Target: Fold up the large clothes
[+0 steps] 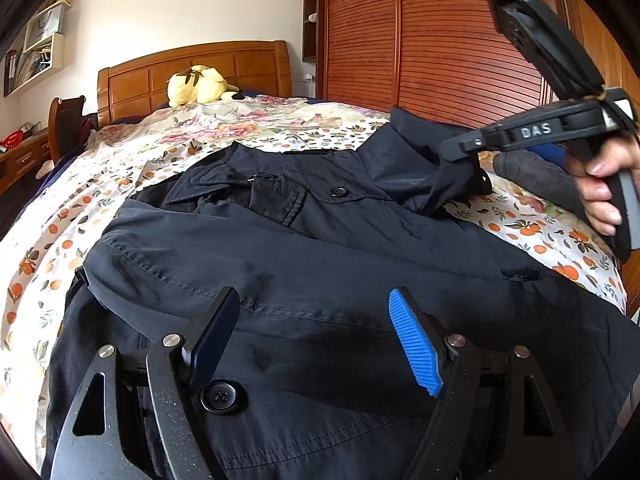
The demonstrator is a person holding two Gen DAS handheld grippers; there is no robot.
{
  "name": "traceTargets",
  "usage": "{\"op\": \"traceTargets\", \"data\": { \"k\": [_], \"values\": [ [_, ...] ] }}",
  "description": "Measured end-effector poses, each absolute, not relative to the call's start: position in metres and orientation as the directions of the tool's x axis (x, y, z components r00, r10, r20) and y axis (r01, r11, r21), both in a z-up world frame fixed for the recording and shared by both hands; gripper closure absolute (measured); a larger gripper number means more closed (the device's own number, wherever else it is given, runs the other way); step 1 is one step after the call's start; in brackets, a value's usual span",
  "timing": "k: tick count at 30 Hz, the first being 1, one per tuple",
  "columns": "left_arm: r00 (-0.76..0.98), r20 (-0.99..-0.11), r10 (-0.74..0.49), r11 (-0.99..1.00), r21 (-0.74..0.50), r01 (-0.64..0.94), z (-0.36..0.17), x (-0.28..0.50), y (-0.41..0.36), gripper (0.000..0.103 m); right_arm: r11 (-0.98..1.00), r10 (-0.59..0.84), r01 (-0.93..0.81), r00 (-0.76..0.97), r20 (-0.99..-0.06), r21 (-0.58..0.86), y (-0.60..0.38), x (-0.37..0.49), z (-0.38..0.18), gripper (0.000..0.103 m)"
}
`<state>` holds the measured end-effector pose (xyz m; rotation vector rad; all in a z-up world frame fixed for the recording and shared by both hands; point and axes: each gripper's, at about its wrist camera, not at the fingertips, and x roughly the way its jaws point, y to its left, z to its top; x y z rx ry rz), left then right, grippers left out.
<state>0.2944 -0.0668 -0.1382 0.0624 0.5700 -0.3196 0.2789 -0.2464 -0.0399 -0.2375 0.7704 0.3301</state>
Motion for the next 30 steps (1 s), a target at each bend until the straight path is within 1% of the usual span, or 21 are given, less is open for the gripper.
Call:
{"op": "traceTargets", "data": {
  "k": [1, 3, 5, 7, 9, 11, 14, 19, 24, 30],
  "values": [
    [0.794, -0.54, -0.28, 0.949, -0.03, 0.314, -0.138, 0.294, -0.067, 0.025, 0.927, 0.194, -0.363, 0.677, -0.71, -0.093, -0.25, 0.277, -0.036, 0.09],
    [0.794, -0.539, -0.28, 0.949, -0.031, 0.314, -0.138, 0.294, -0.067, 0.025, 0.933, 0.17, -0.342, 0.699, -0.695, -0.115, -0.244, 0.276, -0.021, 0.079],
    [0.794, -0.54, -0.28, 0.949, -0.031, 0.314, -0.138, 0.294, -0.067, 0.025, 0.938, 0.154, -0.321, 0.728, -0.668, -0.134, -0.245, 0.267, -0.006, 0.054],
    [0.794, -0.54, -0.279, 0.949, -0.029, 0.314, -0.138, 0.294, -0.067, 0.025, 0.942, 0.147, -0.302, 0.765, -0.627, -0.149, -0.247, 0.251, 0.006, 0.046],
    [0.794, -0.539, -0.28, 0.949, -0.03, 0.314, -0.138, 0.294, -0.067, 0.025, 0.946, 0.094, -0.261, 0.79, -0.606, -0.193, -0.251, 0.254, 0.012, 0.043],
    [0.794, -0.539, -0.28, 0.949, -0.031, 0.314, -0.138, 0.294, -0.067, 0.025, 0.95, 0.07, -0.24, 0.791, -0.608, -0.202, -0.257, 0.262, 0.011, 0.041],
    [0.793, -0.54, -0.28, 0.949, -0.03, 0.314, -0.138, 0.294, -0.066, 0.025, 0.955, -0.009, -0.174, 0.79, -0.613, -0.239, -0.271, 0.279, 0.001, 0.038],
    [0.793, -0.54, -0.281, 0.949, -0.031, 0.315, -0.138, 0.294, -0.066, 0.025, 0.965, -0.124, -0.066, 0.74, -0.661, -0.255, -0.296, 0.325, -0.03, 0.036],
    [0.792, -0.541, -0.283, 0.948, -0.032, 0.317, -0.138, 0.294, -0.067, 0.025, 0.966, -0.207, 0.027, 0.676, -0.707, -0.256, -0.321, 0.359, -0.063, 0.035],
    [0.791, -0.542, -0.283, 0.948, -0.032, 0.317, -0.138, 0.295, -0.067, 0.025, 0.977, -0.203, 0.072, 0.579, -0.79, -0.199, -0.337, 0.387, -0.092, 0.035]
  ]
}}
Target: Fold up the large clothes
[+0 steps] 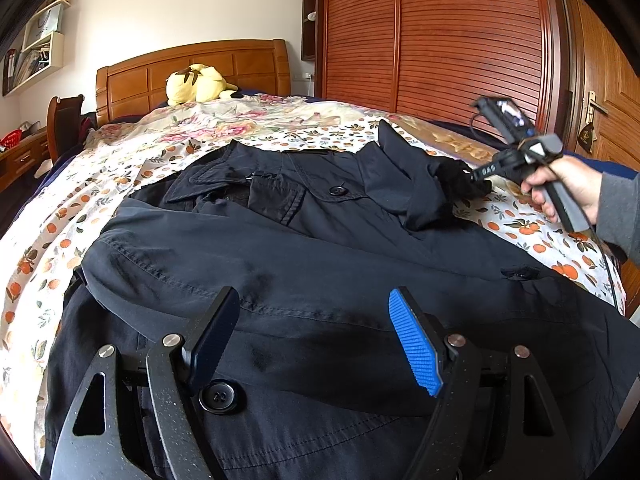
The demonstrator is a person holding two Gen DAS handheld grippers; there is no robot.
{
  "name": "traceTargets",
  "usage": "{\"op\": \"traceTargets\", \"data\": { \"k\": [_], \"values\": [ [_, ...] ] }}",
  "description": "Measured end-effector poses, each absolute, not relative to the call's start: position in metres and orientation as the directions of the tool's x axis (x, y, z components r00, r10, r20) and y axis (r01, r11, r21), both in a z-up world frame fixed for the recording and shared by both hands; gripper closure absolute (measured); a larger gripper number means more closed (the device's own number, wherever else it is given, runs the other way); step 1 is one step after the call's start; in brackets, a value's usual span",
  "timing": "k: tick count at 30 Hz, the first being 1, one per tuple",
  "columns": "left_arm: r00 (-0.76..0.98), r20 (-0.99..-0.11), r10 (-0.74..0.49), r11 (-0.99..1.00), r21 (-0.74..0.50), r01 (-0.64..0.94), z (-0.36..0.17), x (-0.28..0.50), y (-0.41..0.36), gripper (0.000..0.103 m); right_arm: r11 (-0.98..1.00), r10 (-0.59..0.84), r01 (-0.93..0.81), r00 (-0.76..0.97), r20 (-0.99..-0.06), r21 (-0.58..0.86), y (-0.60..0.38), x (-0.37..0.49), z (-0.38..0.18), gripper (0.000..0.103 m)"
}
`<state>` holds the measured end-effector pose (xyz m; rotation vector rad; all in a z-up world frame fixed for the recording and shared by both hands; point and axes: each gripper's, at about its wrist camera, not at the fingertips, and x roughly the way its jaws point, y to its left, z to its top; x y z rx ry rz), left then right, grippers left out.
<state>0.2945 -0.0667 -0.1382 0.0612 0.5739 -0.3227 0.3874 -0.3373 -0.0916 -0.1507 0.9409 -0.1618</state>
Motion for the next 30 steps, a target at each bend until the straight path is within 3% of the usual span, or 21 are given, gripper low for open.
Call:
{"op": "traceTargets", "data": {
  "k": [8, 10, 11, 12, 15, 20, 30],
  "values": [
    [0.787, -0.55, -0.279, 0.948, -0.028, 0.317, -0.14, 0.296, -0.069, 0.025, 0.985, -0.17, 0.087, 0.561, -0.81, -0.147, -0.333, 0.4, -0.115, 0.035],
    [0.785, -0.553, -0.28, 0.948, -0.028, 0.318, -0.14, 0.296, -0.07, 0.025, 0.984, -0.178, 0.081, 0.565, -0.806, -0.161, -0.329, 0.4, -0.116, 0.041],
    [0.784, -0.553, -0.281, 0.948, -0.03, 0.318, -0.14, 0.296, -0.068, 0.025, 0.984, -0.174, 0.066, 0.568, -0.804, -0.167, -0.325, 0.399, -0.115, 0.053],
    [0.784, -0.553, -0.282, 0.948, -0.035, 0.316, -0.139, 0.296, -0.068, 0.025, 0.983, -0.171, 0.049, 0.573, -0.802, -0.174, -0.326, 0.397, -0.117, 0.073],
    [0.781, -0.552, -0.291, 0.948, -0.055, 0.314, -0.137, 0.297, -0.064, 0.025, 0.97, -0.208, 0.024, 0.598, -0.774, -0.243, -0.309, 0.385, -0.106, 0.092],
    [0.766, -0.534, -0.358, 0.93, -0.134, 0.341, -0.125, 0.293, -0.051, 0.025, 0.959, -0.201, 0.002, 0.71, -0.675, -0.284, -0.294, 0.35, -0.068, 0.095],
    [0.849, -0.457, -0.265, 0.961, -0.055, 0.271, -0.082, 0.257, -0.025, 0.025, 0.949, -0.132, -0.061, 0.817, -0.561, -0.311, -0.251, 0.288, 0.0, 0.095]
  ]
}}
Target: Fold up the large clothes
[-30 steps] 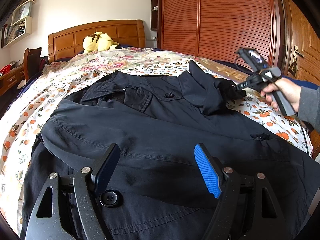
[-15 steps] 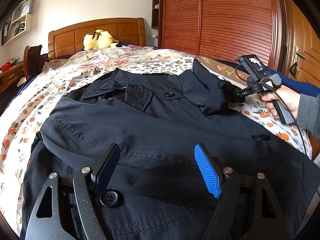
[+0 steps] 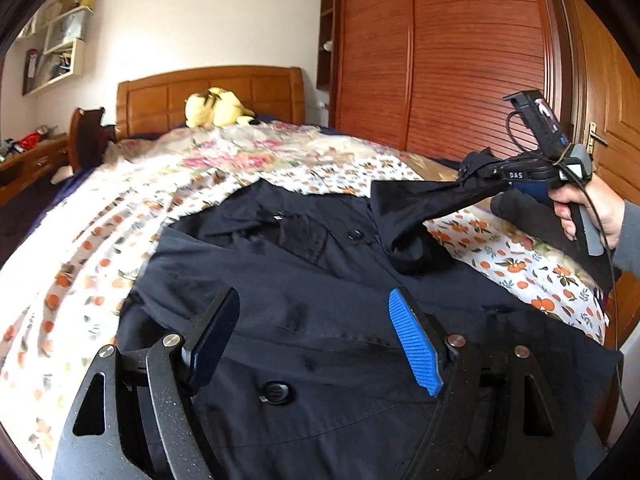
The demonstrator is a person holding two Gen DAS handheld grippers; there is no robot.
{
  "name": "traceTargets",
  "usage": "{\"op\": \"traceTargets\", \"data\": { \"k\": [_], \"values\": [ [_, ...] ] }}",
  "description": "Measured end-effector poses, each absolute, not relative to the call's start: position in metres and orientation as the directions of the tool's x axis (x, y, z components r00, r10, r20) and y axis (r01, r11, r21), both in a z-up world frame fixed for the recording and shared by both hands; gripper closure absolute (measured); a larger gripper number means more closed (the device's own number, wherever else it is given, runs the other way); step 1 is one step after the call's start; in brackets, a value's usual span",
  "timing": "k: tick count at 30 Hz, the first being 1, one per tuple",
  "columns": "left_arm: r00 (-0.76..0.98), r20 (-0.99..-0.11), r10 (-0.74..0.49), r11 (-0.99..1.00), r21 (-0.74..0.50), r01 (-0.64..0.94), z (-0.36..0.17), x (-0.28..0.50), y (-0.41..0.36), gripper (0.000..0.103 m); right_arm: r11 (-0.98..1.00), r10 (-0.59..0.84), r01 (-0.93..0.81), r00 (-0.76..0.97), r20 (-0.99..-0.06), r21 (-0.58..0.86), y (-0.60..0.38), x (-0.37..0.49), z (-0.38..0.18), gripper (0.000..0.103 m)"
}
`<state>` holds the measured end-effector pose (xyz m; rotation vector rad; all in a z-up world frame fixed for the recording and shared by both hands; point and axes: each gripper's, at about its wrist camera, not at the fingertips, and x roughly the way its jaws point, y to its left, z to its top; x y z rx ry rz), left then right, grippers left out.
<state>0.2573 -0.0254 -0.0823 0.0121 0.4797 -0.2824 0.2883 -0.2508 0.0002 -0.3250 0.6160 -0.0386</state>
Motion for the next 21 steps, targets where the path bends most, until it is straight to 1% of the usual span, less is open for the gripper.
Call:
{"op": "traceTargets", "data": {
  "k": [3, 13, 21],
  "values": [
    [0.862, -0.441, -0.251, 0.965, -0.049, 0.256, -0.075, 0.248, -0.015, 0.025, 0.95, -0.107, -0.073, 0.838, -0.536, -0.304, -0.241, 0.271, 0.011, 0.096],
    [0.86, -0.444, -0.25, 0.966, -0.056, 0.251, -0.069, 0.225, 0.005, 0.025, 0.922, 0.035, -0.215, 0.875, -0.482, -0.323, -0.182, 0.203, 0.04, 0.097],
    [0.867, -0.442, -0.23, 0.972, -0.062, 0.227, -0.07, 0.214, 0.028, 0.025, 0.88, 0.157, -0.341, 0.867, -0.473, -0.332, -0.133, 0.167, 0.049, 0.097]
  ]
}}
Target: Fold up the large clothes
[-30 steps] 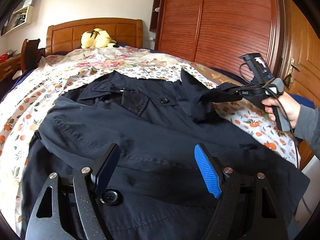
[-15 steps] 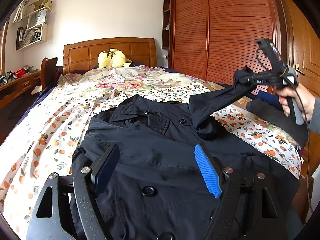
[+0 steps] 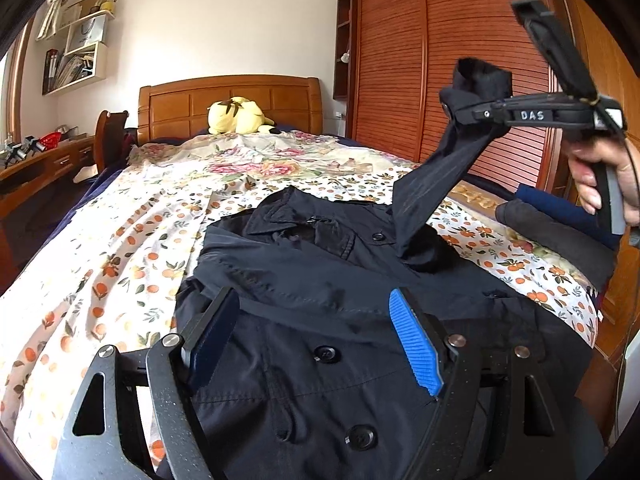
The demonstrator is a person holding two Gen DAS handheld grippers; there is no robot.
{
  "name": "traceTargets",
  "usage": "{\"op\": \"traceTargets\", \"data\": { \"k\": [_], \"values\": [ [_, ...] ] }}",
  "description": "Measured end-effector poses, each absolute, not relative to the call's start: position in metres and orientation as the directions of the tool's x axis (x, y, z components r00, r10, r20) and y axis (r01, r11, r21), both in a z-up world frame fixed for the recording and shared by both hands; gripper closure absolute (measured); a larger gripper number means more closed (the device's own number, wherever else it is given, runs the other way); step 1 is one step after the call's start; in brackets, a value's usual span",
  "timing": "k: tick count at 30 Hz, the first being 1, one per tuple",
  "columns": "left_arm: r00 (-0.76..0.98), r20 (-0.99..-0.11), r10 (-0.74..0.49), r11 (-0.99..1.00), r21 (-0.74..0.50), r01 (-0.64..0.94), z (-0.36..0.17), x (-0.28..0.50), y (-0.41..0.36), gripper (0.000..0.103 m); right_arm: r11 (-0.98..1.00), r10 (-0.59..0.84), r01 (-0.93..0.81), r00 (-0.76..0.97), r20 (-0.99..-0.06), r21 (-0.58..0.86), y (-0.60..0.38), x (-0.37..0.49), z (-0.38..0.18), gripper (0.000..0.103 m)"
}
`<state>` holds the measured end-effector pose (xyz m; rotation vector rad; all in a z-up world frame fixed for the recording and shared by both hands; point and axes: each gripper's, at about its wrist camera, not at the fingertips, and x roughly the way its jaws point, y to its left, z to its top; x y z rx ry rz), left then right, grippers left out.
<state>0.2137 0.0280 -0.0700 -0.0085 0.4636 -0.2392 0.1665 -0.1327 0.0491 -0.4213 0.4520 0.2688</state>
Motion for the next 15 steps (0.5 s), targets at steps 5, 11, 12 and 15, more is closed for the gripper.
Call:
{"op": "traceTargets", "data": {
  "k": [5, 11, 12, 15],
  "values": [
    [0.867, -0.45, -0.213, 0.976, -0.07, 0.204, -0.074, 0.21, 0.043, 0.025, 0.856, 0.217, -0.407, 0.844, -0.491, -0.32, -0.118, 0.145, 0.045, 0.097],
    [0.869, -0.456, -0.192, 0.981, -0.066, 0.182, -0.077, 0.207, 0.057, 0.025, 0.832, 0.295, -0.484, 0.8, -0.522, -0.271, -0.118, 0.123, 0.043, 0.09],
    [0.869, -0.457, -0.188, 0.982, -0.068, 0.177, -0.077, 0.207, 0.06, 0.025, 0.833, 0.298, -0.487, 0.796, -0.527, -0.264, -0.121, 0.116, 0.042, 0.086],
    [0.87, -0.457, -0.182, 0.983, -0.074, 0.167, -0.077, 0.208, 0.065, 0.025, 0.838, 0.318, -0.498, 0.778, -0.541, -0.224, -0.129, 0.108, 0.045, 0.068]
  ]
}}
